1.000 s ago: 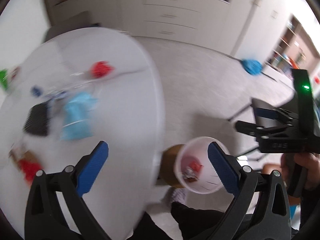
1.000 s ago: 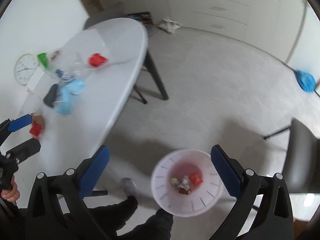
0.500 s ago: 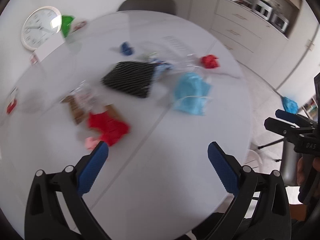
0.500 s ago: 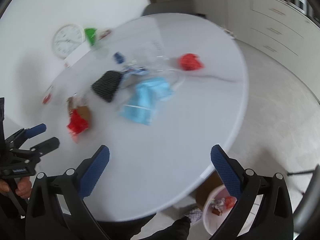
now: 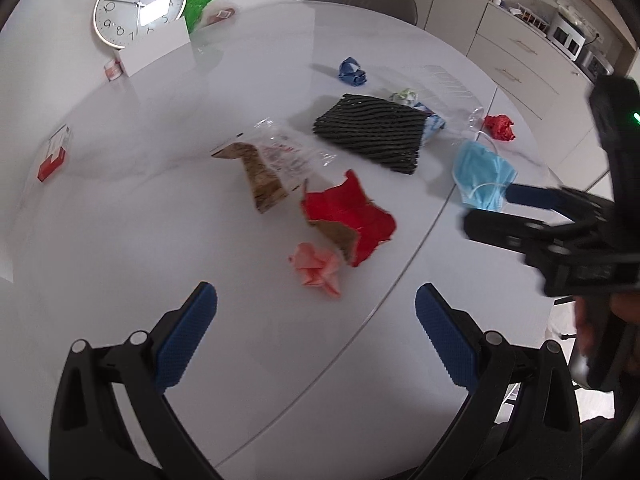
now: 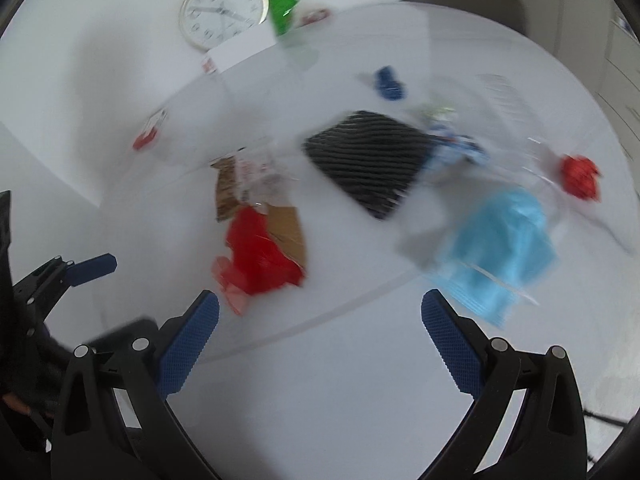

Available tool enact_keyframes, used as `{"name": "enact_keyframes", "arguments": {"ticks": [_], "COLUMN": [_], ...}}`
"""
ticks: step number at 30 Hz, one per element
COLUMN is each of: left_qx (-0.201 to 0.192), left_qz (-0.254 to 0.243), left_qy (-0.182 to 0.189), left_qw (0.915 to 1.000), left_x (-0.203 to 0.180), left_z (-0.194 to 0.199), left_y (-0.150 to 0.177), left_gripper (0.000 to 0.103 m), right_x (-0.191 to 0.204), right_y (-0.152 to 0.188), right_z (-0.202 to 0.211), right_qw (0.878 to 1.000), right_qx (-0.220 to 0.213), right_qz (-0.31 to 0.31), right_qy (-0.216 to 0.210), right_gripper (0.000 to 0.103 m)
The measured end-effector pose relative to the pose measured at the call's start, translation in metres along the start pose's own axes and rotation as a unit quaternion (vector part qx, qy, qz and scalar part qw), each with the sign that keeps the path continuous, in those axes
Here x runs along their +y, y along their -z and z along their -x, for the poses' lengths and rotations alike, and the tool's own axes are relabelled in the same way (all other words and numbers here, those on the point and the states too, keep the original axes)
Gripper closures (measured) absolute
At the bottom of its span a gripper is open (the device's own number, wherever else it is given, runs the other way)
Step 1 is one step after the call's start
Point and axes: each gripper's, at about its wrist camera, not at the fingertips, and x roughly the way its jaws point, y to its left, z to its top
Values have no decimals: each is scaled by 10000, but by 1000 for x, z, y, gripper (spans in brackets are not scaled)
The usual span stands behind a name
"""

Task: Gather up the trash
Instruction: 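Return to table and grasp red-and-brown paper bag with right tool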

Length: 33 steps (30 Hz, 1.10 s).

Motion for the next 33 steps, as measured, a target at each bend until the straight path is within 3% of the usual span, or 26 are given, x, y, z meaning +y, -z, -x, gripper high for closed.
{"name": "enact_keyframes", "arguments": {"ticks": [6, 10, 14, 19, 24, 25, 31, 33], "left_qx": [62, 78, 147, 262, 404, 416, 470, 547], "left_qz": [-57, -105, -52, -160, -186, -181, -63, 42], "left_qy": [109, 156, 284, 369, 426, 440, 486, 533], "left_qw": [9999, 9998, 9995, 9988, 9981, 9980, 9977, 9971], "left_x": [15, 20, 24, 20, 16, 15, 13, 15], "left_z": [-12, -22, -35, -61, -84, -87, -104, -111], "left_y": [-3, -4, -6, -8, -8, -8, -12, -13], "left_gripper": [8, 8, 8, 8, 10, 10, 30, 45], "right_x": [38, 50, 43, 41, 36, 34, 14, 8], "right_y": [-29, -35, -37, -30, -27, -28, -34, -33], "right_z": [-61, -92, -107, -117, -113, -112, -102, -96], "right_qw": [9988, 9965, 9954, 9923, 9939, 9940, 9954, 9955], "right_qx": [382, 618, 859, 1135, 1053, 1049, 916, 882], "right_qz": [310, 520, 362, 470, 340, 315, 0, -76], "right_qy": [-33, 220, 218, 173, 37, -12, -296, -341], "right_gripper": [3, 3, 20, 26, 55, 56, 58, 59]}}
